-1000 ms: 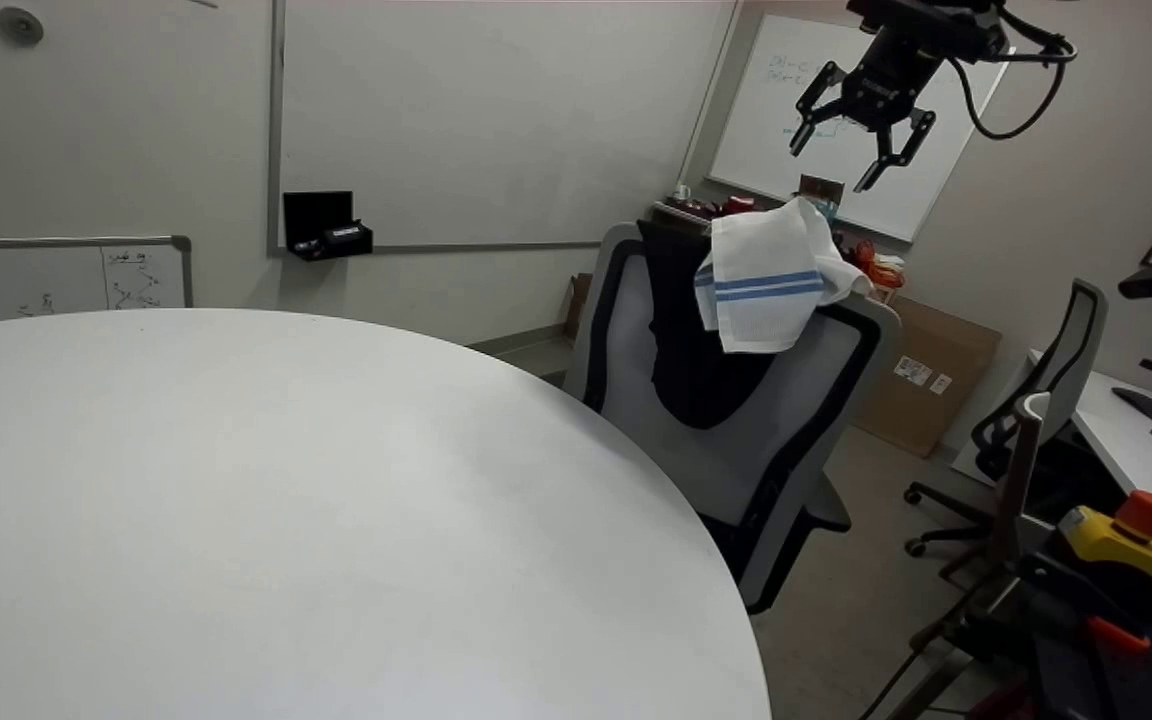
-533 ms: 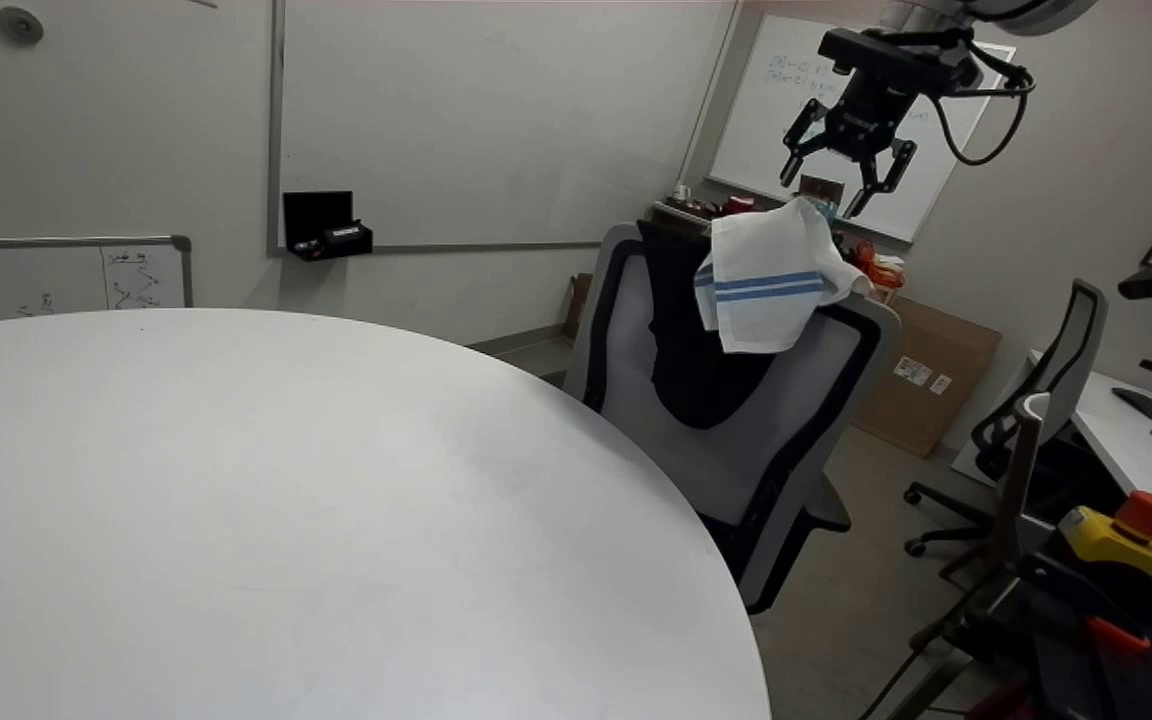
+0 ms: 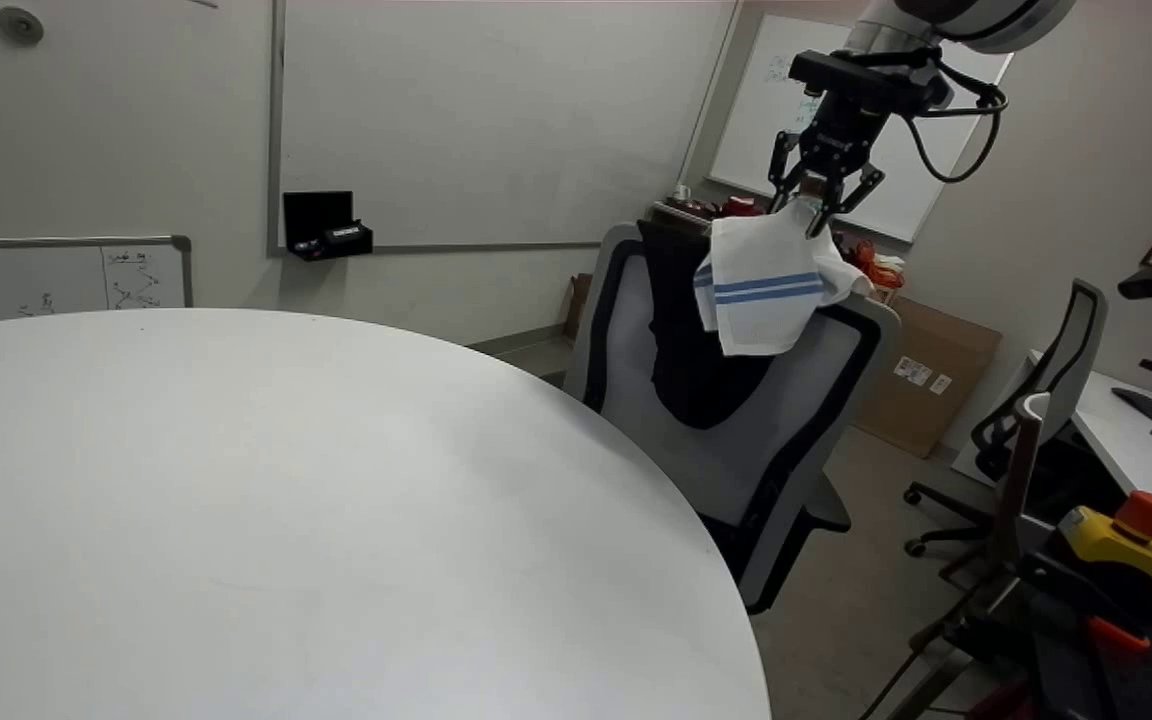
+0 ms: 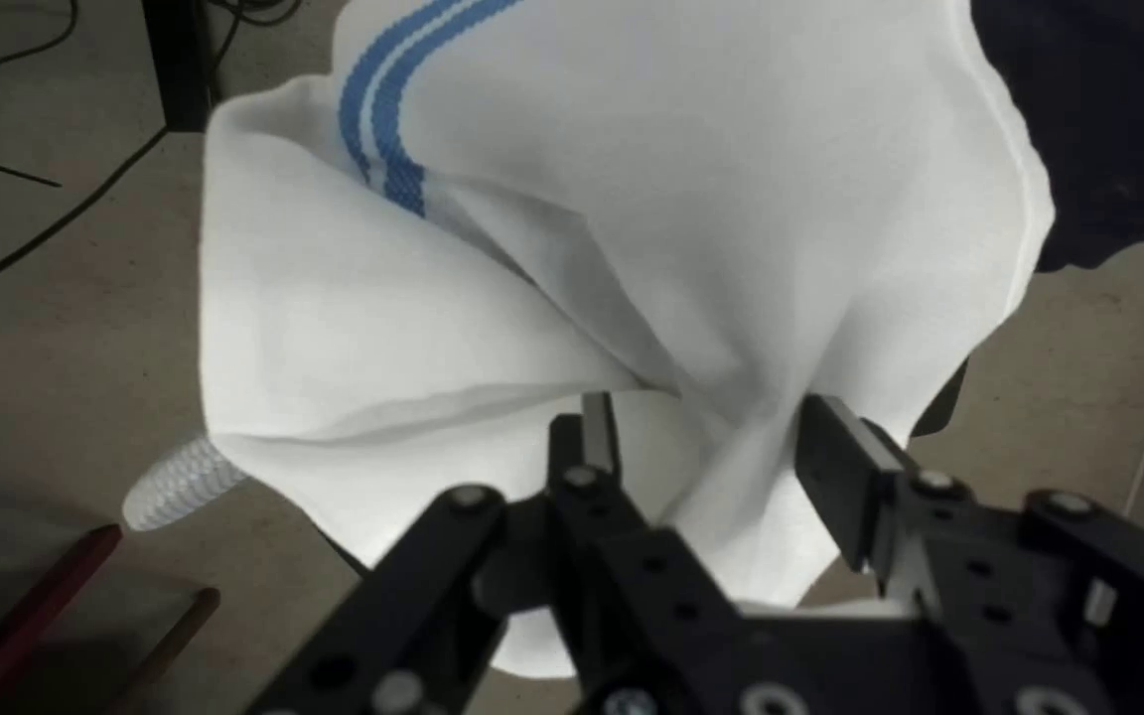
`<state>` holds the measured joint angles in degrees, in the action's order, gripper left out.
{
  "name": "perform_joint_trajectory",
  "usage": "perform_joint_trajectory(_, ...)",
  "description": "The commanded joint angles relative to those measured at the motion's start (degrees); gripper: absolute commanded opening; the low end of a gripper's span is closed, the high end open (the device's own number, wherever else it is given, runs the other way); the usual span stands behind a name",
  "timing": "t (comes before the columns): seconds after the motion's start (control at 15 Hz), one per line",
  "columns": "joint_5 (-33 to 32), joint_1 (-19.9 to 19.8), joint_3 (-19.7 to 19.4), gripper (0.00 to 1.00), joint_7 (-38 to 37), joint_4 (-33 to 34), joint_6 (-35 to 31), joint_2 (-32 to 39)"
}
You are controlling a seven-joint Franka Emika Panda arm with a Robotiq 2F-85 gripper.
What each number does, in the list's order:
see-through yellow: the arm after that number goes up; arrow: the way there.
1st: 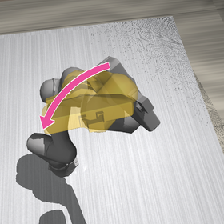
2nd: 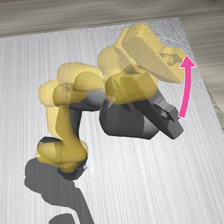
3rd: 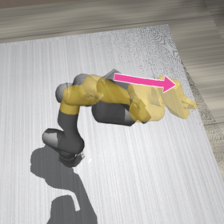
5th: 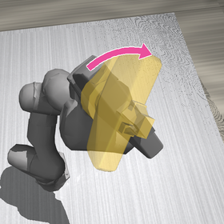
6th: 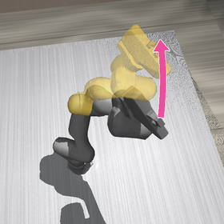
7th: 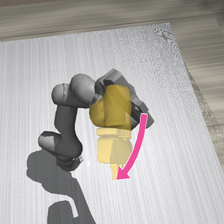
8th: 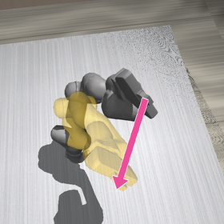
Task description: Put the blue and white towel on the table
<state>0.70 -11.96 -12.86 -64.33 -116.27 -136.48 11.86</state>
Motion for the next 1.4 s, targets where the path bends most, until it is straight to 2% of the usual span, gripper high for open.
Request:
perform_joint_trajectory(0.0,0.02,1.16,-0.75,0.22,-0.86,0.47,0.47,-0.22)
perform_joint_trajectory(0.13,0.7,1.04,-0.72,0.07,-0.67,0.43,0.35,-0.71)
perform_joint_trajectory(0.2,1.02,0.96,-0.71,0.01,-0.57,0.47,0.35,-0.98)
perform_joint_trajectory(0.27,1.45,0.85,-0.69,0.0,-0.37,0.51,0.38,-1.31)
perform_joint_trajectory(0.6,4.7,0.41,-0.35,0.01,0.61,0.46,0.54,-4.31)
perform_joint_trajectory(0.87,8.88,0.55,0.6,0.01,3.23,-0.61,0.89,-9.85)
perform_joint_trajectory(1.33,19.34,4.0,4.8,0.01,12.72,-2.77,3.81,-21.51)
